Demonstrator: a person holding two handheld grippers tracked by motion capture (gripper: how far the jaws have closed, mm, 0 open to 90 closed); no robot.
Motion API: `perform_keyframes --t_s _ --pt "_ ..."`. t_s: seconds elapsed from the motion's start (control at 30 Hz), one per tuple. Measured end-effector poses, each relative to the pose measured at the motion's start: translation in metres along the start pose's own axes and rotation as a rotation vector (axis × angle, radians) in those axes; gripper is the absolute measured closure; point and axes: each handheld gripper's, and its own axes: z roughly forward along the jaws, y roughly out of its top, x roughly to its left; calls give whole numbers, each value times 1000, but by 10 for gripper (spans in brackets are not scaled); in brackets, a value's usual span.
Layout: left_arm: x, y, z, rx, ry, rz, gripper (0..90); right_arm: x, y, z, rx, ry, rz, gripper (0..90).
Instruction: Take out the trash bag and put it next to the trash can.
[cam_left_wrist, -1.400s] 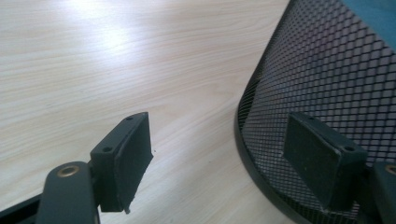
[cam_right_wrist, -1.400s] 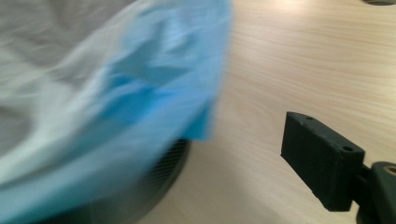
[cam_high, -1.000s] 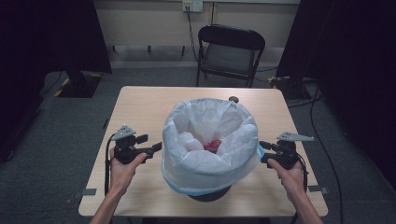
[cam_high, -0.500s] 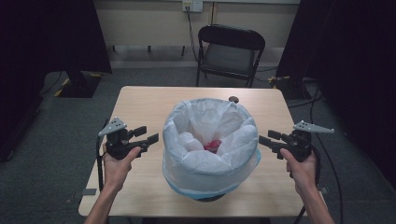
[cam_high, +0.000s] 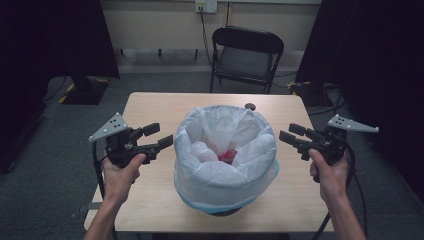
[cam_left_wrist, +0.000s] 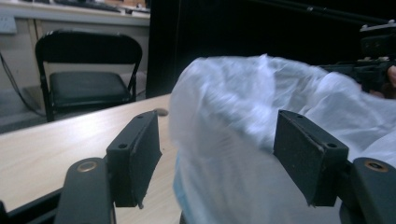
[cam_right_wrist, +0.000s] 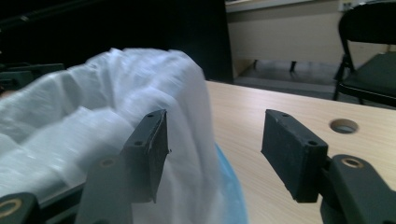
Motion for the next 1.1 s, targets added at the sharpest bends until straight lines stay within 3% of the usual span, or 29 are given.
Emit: perform_keyframes --t_s 0.1,0.17,0.23,0.3,0.37,0.4,0.57,0.63,0.67,0.8,0.93,1.03,1.1 --pt "-9 6 2 -1 -37 14 308 8 6 0 -16 39 9 391" --pt "-15 8 4 19 -34 41 283 14 11 -1 -23 64 1 384" --pt "-18 12 6 34 -71 59 280 22 16 -2 -26 75 -12 361" --pt "-21 12 10 35 -51 43 280 30 20 -2 -20 96 -38 345" --pt "-21 10 19 66 -69 39 259 39 20 0 10 94 -65 339" --pt "-22 9 23 81 -53 41 250 42 20 2 32 94 -70 339" --pt "-25 5 37 132 -49 44 236 51 14 12 91 73 -110 357" --pt "-25 5 38 141 -5 46 268 52 12 16 114 50 -128 412" --pt "-25 6 37 131 5 47 327 52 12 17 125 43 -139 444" --pt "-27 9 35 124 43 62 470 51 14 18 100 -1 -145 624" --pt "-23 14 31 111 40 58 580 48 22 18 91 -33 -151 783" --pt "-22 16 29 110 41 65 635 45 25 20 79 -30 -140 864" --pt "-21 18 28 115 42 71 678 42 28 22 76 16 -116 883"
